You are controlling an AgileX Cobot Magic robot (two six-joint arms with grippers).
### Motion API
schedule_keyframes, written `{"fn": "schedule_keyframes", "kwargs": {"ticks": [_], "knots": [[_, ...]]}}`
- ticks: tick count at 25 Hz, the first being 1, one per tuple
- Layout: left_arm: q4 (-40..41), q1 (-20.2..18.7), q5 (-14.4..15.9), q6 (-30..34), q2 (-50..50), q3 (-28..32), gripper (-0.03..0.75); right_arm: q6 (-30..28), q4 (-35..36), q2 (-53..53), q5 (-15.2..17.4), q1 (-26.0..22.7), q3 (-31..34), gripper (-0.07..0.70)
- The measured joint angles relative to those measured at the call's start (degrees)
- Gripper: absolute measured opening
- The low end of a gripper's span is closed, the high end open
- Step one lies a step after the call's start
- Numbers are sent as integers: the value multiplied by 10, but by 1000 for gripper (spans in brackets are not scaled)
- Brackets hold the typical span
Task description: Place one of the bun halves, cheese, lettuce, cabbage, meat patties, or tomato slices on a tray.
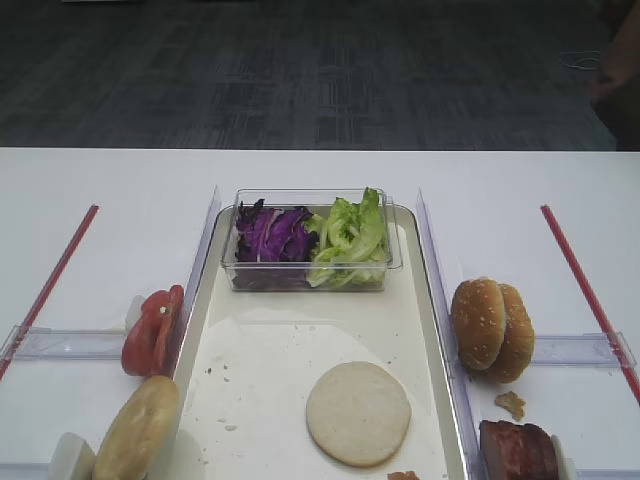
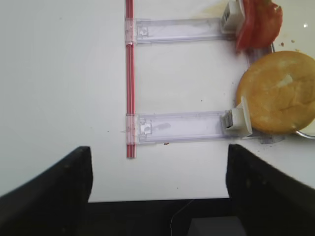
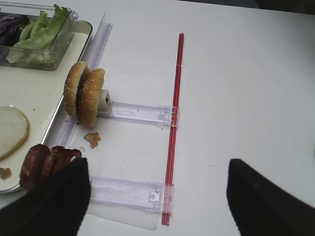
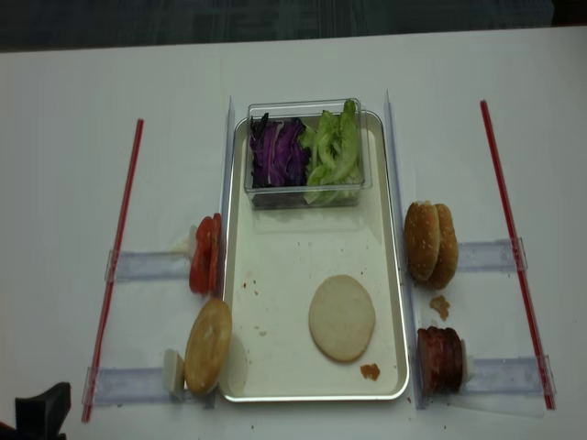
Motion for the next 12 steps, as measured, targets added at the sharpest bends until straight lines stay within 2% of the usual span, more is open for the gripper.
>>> {"fn": "schedule_keyframes", "kwargs": {"ticks": [12], "knots": [[-1,0,1,0,-109,0,522,-1,0,0,0,0,0,578]]}}
